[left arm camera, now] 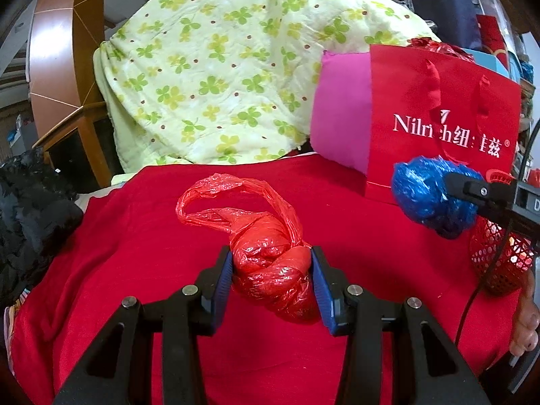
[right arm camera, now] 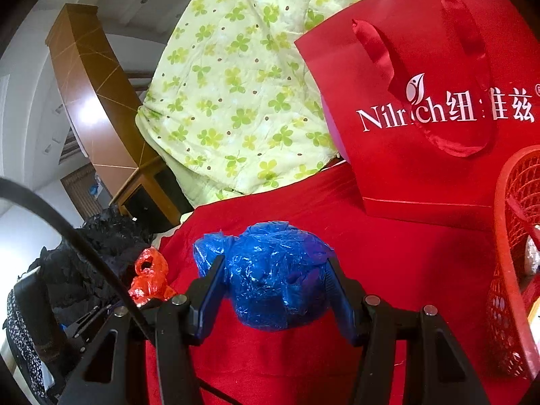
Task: Collect trash
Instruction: 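Lift both held bags off the cloth, then carry both held bags toward the red mesh basket, then move both tools with the bags over the red mesh basket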
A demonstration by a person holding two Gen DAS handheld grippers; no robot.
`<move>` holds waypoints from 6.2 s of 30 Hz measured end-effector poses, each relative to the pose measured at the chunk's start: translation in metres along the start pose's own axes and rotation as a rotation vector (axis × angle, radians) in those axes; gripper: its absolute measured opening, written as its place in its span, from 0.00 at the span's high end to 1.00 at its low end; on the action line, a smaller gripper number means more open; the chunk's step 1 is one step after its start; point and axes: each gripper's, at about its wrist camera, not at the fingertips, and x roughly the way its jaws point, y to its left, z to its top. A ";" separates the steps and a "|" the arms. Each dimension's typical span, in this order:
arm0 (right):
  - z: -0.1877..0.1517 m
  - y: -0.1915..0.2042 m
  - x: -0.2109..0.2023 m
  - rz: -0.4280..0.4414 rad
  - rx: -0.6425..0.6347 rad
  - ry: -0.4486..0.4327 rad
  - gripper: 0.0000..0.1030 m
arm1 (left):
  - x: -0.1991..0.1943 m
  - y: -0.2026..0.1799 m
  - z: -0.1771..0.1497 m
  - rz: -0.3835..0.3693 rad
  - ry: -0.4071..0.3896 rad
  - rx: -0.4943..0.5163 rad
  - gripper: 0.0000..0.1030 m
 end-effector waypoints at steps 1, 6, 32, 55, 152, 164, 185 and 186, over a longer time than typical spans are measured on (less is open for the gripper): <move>0.000 -0.001 -0.001 -0.001 0.002 -0.002 0.42 | 0.000 -0.002 0.000 -0.004 0.002 0.002 0.55; 0.001 -0.003 -0.005 -0.004 0.008 -0.010 0.42 | -0.001 -0.009 -0.001 -0.015 0.004 0.017 0.55; 0.002 -0.005 -0.015 -0.006 0.018 -0.021 0.42 | -0.002 -0.033 -0.007 -0.055 0.019 0.086 0.55; 0.001 -0.006 -0.023 -0.018 0.031 -0.031 0.42 | 0.005 -0.042 -0.010 -0.076 0.041 0.121 0.55; -0.003 0.072 -0.245 -0.021 -0.134 -0.399 0.42 | -0.186 -0.047 0.009 0.035 -0.169 0.111 0.54; 0.005 0.059 -0.264 -0.029 -0.124 -0.436 0.42 | -0.196 -0.074 0.015 0.014 -0.184 0.161 0.54; 0.007 0.042 -0.288 -0.047 -0.097 -0.471 0.42 | -0.204 -0.105 0.016 -0.032 -0.186 0.221 0.54; 0.005 0.044 -0.290 -0.049 -0.097 -0.474 0.42 | -0.205 -0.106 0.015 -0.034 -0.187 0.224 0.54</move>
